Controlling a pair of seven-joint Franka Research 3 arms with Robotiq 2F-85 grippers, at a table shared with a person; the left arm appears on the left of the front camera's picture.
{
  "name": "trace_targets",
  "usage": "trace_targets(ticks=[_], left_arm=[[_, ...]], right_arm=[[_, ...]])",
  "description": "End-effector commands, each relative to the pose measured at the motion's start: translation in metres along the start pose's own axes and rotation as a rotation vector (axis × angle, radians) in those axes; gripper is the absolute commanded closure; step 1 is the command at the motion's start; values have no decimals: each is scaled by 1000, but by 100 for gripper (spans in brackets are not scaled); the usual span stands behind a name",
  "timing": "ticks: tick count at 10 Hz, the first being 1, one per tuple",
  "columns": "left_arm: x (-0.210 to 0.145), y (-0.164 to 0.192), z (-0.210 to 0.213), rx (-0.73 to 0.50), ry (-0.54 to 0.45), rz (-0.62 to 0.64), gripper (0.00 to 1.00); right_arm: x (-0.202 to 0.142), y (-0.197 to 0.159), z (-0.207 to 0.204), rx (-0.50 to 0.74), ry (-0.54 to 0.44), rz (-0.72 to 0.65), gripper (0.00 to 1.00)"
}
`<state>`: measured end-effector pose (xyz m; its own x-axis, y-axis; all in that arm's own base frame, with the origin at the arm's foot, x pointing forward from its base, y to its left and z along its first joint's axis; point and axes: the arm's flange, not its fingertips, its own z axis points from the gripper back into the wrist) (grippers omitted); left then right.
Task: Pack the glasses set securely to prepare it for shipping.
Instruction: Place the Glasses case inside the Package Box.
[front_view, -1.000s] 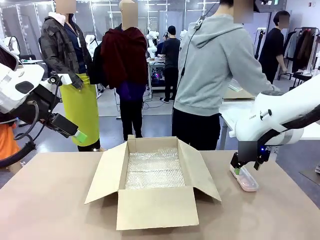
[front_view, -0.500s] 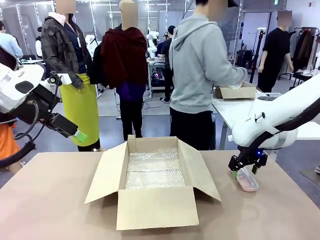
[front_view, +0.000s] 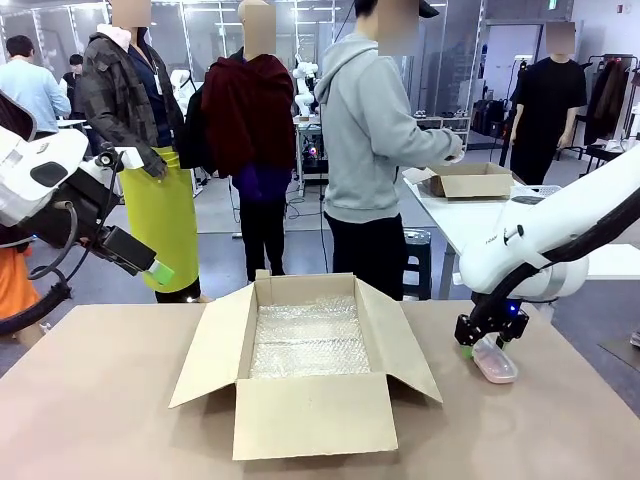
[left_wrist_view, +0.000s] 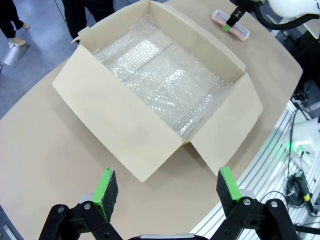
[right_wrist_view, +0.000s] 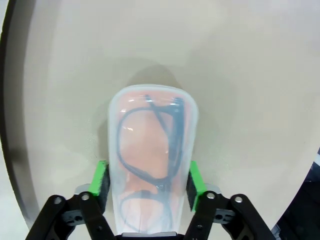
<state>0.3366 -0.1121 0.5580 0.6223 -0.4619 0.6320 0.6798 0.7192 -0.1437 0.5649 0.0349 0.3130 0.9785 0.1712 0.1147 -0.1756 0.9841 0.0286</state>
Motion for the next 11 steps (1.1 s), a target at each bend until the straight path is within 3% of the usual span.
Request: trace_targets(ticks=[1,4,7,8,11], left_arm=[[1,2,1,-12,-12,-12,0],[1,2,1,-12,-12,-12,0],[1,2,1,-12,-12,-12,0],[1,2,1,-12,-12,-12,0],[1,2,1,-12,-12,-12,0]], right_arm=[[3,2,-2,17,20,-22,47],[3,4,4,4,23,-34,75],[2,26,82,-12,-46,87,75],[2,33,106,-24,-89,66,75],[0,69,161,-11,-65,304,75]])
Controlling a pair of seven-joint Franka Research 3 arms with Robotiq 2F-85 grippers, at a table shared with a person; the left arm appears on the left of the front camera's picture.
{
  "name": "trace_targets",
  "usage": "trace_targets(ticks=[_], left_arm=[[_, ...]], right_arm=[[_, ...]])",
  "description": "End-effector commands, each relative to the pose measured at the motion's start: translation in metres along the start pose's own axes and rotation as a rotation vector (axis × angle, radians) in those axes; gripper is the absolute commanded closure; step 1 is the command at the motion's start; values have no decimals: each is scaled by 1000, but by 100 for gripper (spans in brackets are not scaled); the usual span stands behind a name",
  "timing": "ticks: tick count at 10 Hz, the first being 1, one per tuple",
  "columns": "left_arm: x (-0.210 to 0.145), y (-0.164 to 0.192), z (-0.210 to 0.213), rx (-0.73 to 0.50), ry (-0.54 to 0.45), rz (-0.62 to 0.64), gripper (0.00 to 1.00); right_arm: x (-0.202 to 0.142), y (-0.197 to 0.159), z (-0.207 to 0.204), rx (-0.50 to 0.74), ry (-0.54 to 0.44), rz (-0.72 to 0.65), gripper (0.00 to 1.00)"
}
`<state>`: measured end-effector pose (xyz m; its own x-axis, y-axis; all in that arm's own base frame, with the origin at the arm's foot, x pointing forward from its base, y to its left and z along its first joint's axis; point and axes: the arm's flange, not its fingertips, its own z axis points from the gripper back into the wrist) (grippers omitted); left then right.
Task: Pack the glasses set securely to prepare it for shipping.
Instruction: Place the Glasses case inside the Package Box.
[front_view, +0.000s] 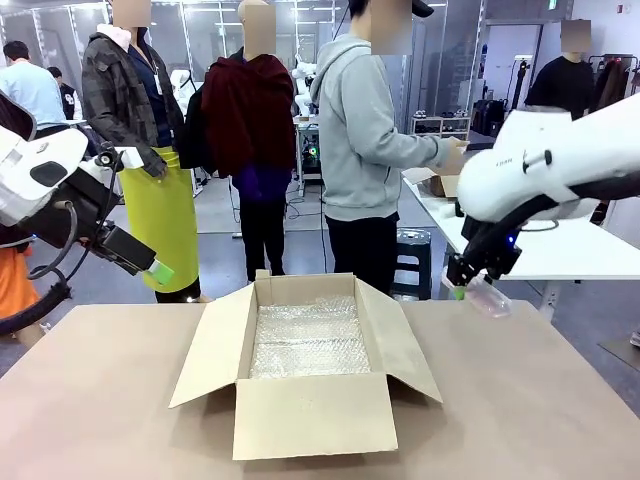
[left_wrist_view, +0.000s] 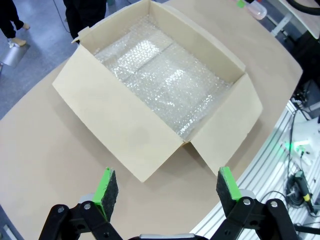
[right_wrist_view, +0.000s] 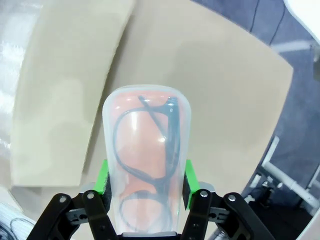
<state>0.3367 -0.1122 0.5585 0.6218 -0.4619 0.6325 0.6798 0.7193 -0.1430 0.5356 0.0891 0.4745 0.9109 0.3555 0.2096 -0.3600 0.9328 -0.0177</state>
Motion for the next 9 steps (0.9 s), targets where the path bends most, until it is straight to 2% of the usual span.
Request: trace_targets(ticks=[1,2,3,4,7,9], left_arm=[[1,2,0,-12,-11,-12,0],[1,2,0,-12,-11,-12,0],[1,2,0,-12,-11,-12,0],[1,2,0,-12,-11,-12,0],[1,2,0,-12,-11,-12,0],[1,2,0,-12,-11,-12,0]], right_arm=[[5,24,12,48,39,276,75],[9,54,18,73,53,594,75],[15,85,23,114,80,824,75],[25,111,27,91,103,963,75],[58,162,18,93,111,1027,75],[90,203,4,36,110,1054,75]])
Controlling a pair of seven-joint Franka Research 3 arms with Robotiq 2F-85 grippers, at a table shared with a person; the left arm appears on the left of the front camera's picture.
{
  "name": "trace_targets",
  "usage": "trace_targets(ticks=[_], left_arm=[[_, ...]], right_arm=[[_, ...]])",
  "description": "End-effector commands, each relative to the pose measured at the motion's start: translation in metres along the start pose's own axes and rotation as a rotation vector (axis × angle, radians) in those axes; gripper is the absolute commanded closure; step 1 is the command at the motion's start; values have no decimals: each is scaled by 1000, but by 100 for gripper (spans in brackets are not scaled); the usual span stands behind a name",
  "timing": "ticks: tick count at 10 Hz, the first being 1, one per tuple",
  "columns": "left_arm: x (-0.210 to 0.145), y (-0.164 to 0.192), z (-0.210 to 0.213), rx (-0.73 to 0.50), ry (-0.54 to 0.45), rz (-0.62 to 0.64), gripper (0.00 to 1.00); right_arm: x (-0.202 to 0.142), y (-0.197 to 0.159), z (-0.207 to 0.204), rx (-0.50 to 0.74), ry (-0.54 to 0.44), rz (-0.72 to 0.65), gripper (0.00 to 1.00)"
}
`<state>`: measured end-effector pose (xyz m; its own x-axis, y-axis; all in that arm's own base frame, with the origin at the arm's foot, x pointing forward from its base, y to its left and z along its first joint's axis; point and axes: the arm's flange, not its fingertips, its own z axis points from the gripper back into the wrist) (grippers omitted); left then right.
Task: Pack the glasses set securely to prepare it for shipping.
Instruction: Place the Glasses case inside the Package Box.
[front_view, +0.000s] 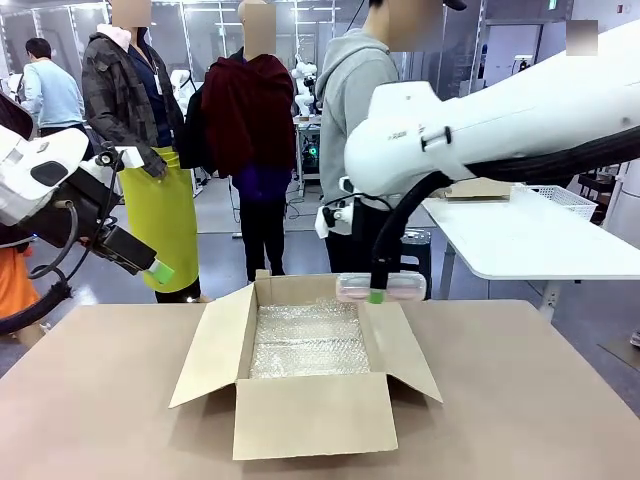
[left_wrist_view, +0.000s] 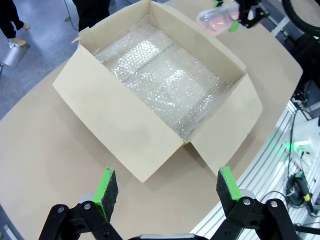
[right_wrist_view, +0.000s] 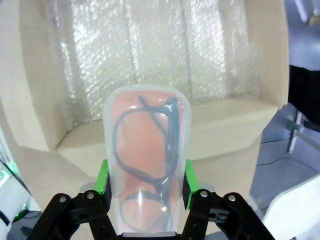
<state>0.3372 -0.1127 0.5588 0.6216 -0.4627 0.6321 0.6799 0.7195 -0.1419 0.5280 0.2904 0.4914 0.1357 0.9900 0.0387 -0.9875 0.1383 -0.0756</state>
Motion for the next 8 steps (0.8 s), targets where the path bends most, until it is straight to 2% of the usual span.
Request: trace_targets(ticks=[1,3,5,8], left_arm=[[0,2,1,-13,-12,-11,0],[0,2,1,-13,-12,-11,0],[0,2,1,-13,-12,-11,0],[0,2,1,-13,-12,-11,0]], right_arm=[[43,-18,-1,-28,15,19,75],[75,-35,-15,-10,19,83,75],[99,-46,-34,-27,-14,79,75],[106,-64,-74,-16,-52,81,75]])
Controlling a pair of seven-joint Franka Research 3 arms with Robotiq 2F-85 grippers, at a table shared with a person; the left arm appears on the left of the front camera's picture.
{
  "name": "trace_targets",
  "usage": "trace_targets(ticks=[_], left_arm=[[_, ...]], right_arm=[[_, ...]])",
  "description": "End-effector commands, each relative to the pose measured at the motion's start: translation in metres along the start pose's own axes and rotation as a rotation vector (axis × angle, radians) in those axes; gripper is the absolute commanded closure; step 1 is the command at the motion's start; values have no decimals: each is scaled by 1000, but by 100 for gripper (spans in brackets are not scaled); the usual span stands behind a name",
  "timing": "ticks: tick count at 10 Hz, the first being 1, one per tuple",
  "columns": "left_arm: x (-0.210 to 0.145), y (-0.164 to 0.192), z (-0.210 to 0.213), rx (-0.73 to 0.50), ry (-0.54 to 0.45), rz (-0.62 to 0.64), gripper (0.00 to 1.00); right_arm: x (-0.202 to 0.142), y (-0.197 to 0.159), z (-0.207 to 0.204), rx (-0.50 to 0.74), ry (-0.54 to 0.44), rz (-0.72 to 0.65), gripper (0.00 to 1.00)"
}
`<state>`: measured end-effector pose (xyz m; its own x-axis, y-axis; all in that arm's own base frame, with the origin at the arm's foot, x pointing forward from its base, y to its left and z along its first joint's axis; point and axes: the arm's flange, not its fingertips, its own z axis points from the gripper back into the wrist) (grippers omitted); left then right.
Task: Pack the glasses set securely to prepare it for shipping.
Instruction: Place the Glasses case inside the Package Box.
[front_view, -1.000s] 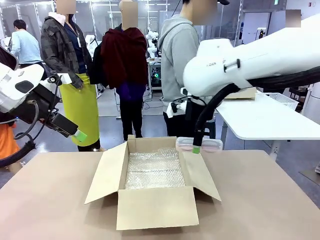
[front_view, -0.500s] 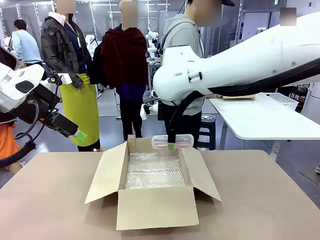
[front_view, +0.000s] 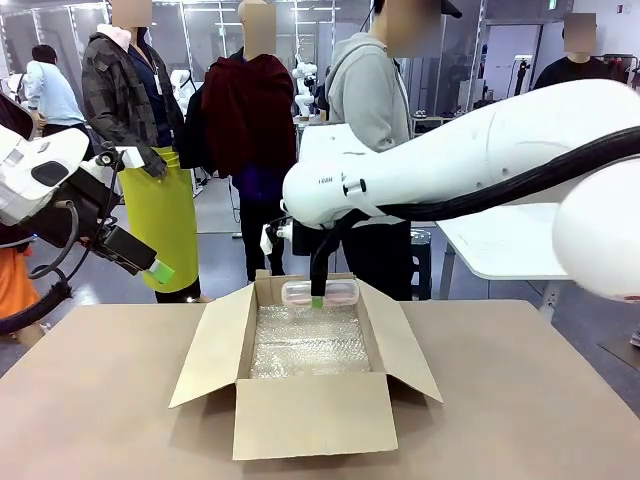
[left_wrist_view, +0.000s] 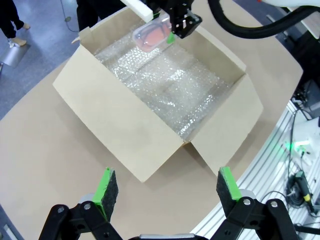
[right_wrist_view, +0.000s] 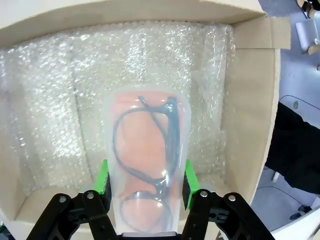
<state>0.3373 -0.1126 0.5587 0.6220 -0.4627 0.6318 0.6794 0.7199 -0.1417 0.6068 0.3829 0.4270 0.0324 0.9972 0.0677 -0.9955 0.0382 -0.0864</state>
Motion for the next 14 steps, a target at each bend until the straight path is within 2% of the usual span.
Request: trace_targets(ticks=[1,3,4,8,9,10,12,14], left_arm=[[0,2,1,-14,-12,-11,0],[0,2,1,-14,-12,-11,0],[0,2,1,-14,-12,-11,0],[0,2,1,-14,-12,-11,0],[0,2,1,-14,-12,-11,0],[0,2,1,-14,-12,-11,0],[0,2,1,-14,-12,-11,0],[0,2,1,-14,-12,-11,0]], right_arm=[[2,-1,-11,-16,-29,-25,75],[-16,15,-23,-24,-74,-24,75],[-1,-5,-21,-4,-18,-8,75],[-1,-5,-21,-4,-18,-8,75],[-5,-7,-23,-8,-27,-13,36],[-2,-14,-41,-64,-100,16,36],[9,-20,-56,-51,-109,65,36],[14,-33,-77,9,-66,56,36]])
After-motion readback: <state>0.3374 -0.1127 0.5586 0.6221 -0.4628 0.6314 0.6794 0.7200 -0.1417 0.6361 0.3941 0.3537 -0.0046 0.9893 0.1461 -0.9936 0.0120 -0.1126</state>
